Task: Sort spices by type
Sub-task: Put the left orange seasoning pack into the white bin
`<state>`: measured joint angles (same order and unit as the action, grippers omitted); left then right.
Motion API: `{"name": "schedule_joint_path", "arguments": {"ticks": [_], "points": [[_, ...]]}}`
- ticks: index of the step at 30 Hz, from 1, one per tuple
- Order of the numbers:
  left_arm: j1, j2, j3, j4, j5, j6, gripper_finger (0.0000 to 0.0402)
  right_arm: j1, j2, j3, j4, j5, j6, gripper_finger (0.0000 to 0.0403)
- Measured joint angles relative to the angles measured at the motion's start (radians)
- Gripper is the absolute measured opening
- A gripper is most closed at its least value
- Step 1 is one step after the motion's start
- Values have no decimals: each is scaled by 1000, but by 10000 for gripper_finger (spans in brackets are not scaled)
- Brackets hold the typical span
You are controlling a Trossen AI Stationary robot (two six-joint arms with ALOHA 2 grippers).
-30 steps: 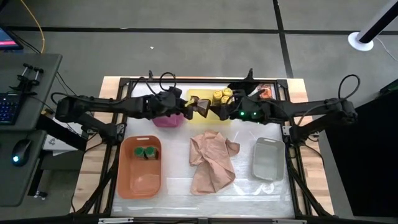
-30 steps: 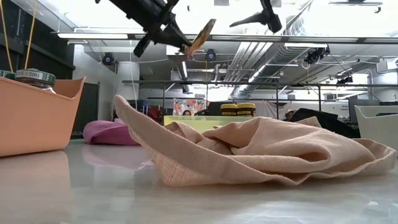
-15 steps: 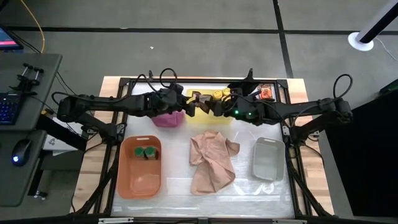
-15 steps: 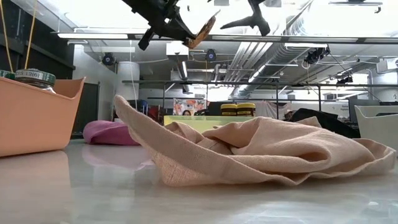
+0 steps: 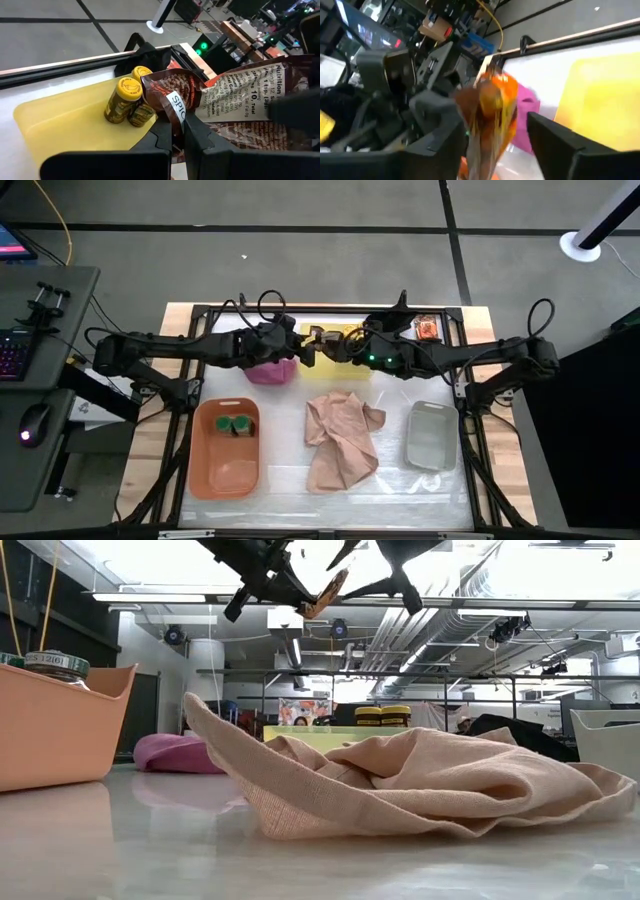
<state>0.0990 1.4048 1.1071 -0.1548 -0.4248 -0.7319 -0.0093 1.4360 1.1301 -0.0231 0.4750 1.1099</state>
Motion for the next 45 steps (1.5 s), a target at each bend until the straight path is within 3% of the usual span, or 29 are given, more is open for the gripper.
{"name": "schedule_joint_path", "arguments": {"ticks": [10,17,27,32,36,40,45], "points": [[-13,8,-1,62,-7,3,14,-18,-2,0,4,-39,-41,19],[22,-18,13,28,34,108,43,-18,-40,2,-63,-90,-76,15],[108,-188,34,-366,26,195,98,32,-371,1,-619,-159,-148,12],[93,-247,34,-459,-10,235,116,130,-493,1,-974,-408,-76,12],[81,-264,34,-439,-15,235,120,201,-498,1,-1206,-630,-57,12],[68,-261,34,-419,-15,223,120,227,-447,1,-1304,-822,-208,12],[59,-253,34,-424,-13,213,120,228,-317,1,-1365,-877,-438,12]]}}
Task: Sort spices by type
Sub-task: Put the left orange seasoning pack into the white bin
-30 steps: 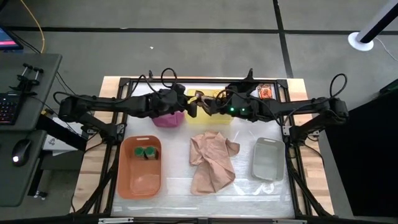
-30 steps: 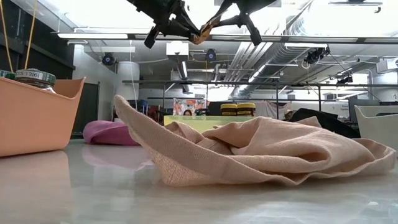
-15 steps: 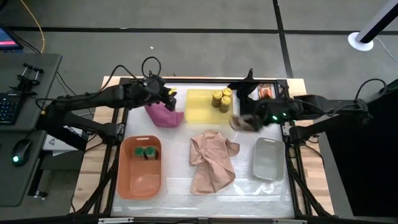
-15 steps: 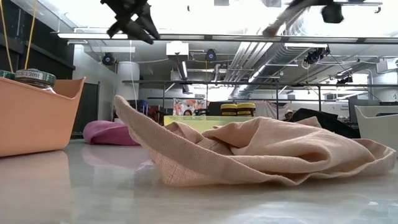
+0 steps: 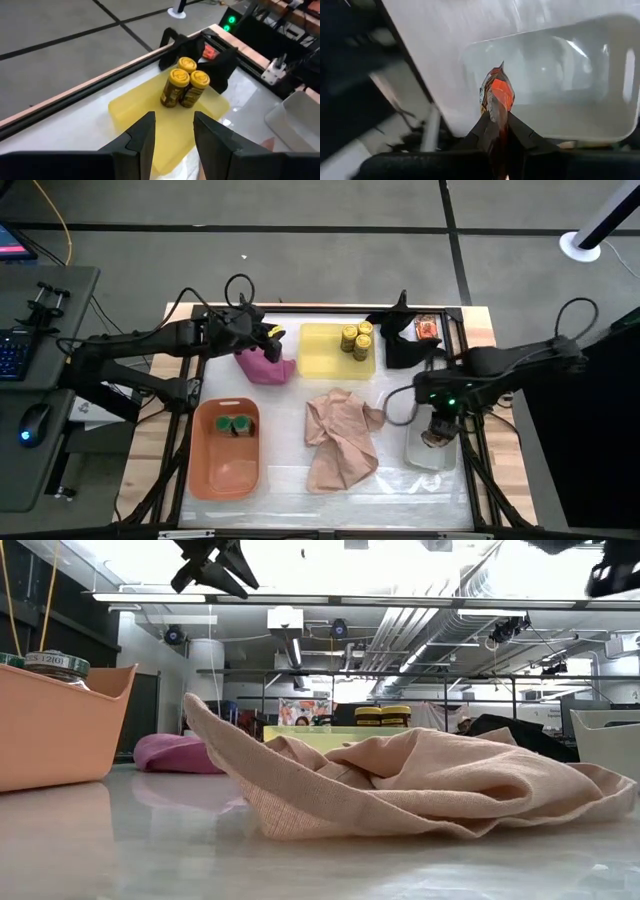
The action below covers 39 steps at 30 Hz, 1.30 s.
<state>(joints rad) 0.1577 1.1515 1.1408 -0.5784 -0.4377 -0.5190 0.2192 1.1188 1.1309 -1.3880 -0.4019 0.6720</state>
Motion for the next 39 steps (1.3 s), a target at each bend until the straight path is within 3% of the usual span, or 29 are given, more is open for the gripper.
{"name": "schedule_joint_path", "arguments": {"ticks": [7,11,16,22,33,39], "points": [[-25,1,0,-45,7,-4,120,0,214,0,-5,-9,-307,12],[-49,-1,0,-70,9,-4,120,0,267,-37,32,-88,-379,12],[-77,-1,0,-105,9,-28,120,-2,236,-201,195,-239,-317,12],[-90,-1,0,-108,9,-43,120,-8,188,-284,425,-163,-251,12],[-90,-1,0,-107,9,-103,120,-1,192,-397,619,-182,-170,12],[-89,-1,0,-106,9,-120,120,-1,192,-397,696,-183,-81,58]]}}
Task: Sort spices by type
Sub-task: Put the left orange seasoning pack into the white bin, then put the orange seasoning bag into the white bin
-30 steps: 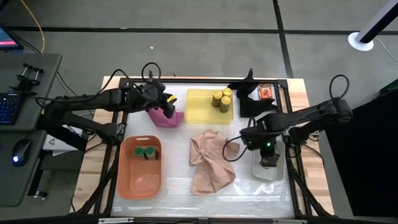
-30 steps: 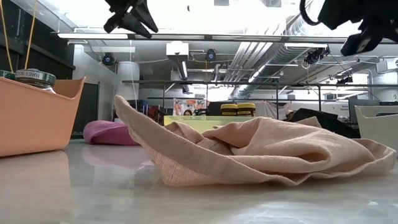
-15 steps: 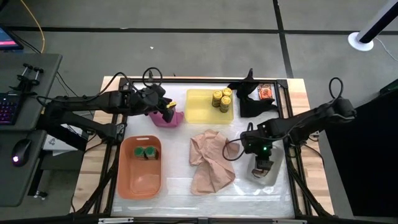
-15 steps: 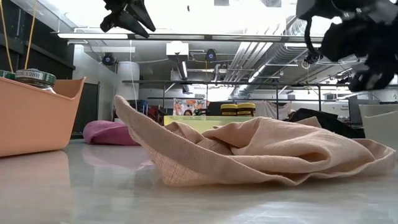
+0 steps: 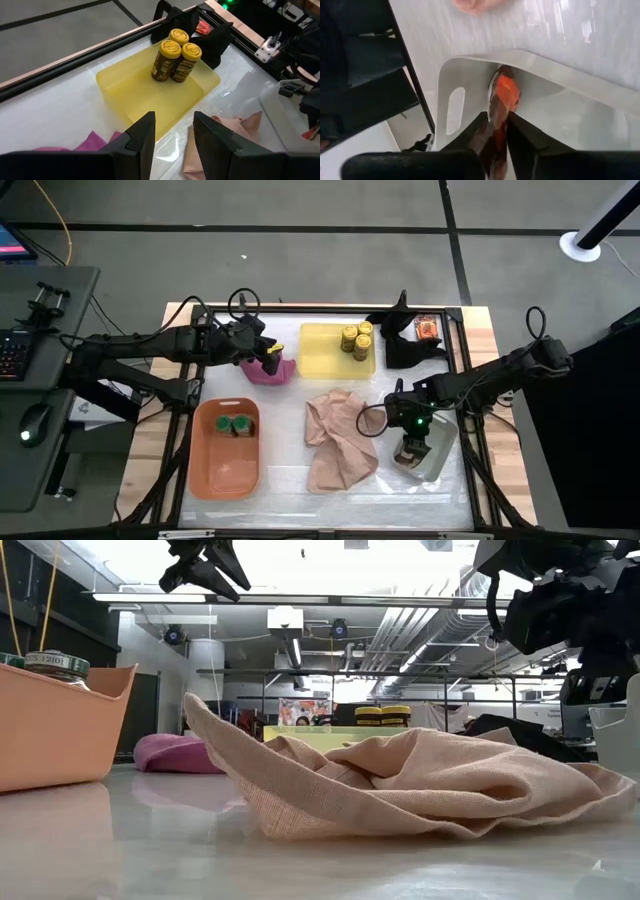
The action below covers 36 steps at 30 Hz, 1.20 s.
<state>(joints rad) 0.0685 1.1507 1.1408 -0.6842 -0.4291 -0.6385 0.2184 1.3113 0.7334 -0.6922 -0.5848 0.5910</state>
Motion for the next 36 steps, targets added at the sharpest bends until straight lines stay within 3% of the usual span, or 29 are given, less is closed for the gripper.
{"name": "schedule_joint_path", "arguments": {"ticks": [12,22,28,31,36], "points": [[0,0,0,0,0,0,120,0,-10,2,-17,-10,129,116],[1,0,0,-2,0,30,120,0,-25,115,-265,160,82,206],[1,0,-1,-10,0,33,120,0,-25,179,-391,195,56,249],[1,0,-1,-9,0,33,120,0,-25,216,-489,270,55,251],[1,0,-1,-8,0,14,120,-15,-25,273,-592,490,128,252]]}}
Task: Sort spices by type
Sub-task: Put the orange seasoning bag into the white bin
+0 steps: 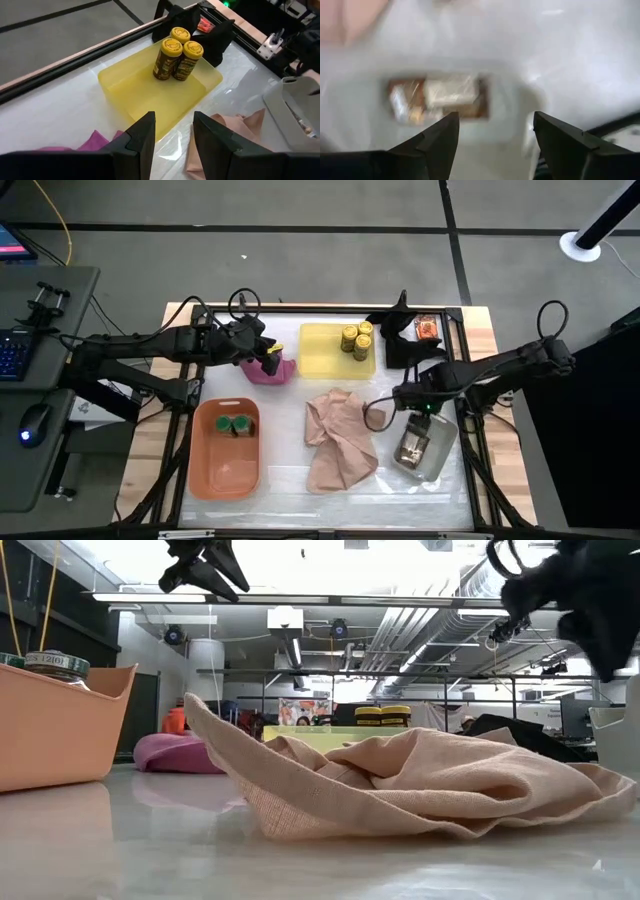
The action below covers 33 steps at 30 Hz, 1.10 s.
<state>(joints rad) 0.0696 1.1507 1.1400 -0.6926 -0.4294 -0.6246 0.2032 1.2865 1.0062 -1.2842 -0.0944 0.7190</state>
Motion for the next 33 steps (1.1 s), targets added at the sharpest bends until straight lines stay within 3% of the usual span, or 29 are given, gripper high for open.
{"name": "schedule_joint_path", "arguments": {"ticks": [6,14,19,24,33], "points": [[0,0,0,1,22,-54,120,-167,0,81,-2,286,181,252],[0,0,0,1,85,-65,120,-614,0,120,49,514,216,252],[-6,0,0,7,132,-98,120,-869,5,119,174,518,187,252],[-21,2,0,38,130,-82,120,-1038,53,119,235,477,146,252],[-10,13,0,148,80,-179,120,-1263,327,134,404,298,-193,252]]}}
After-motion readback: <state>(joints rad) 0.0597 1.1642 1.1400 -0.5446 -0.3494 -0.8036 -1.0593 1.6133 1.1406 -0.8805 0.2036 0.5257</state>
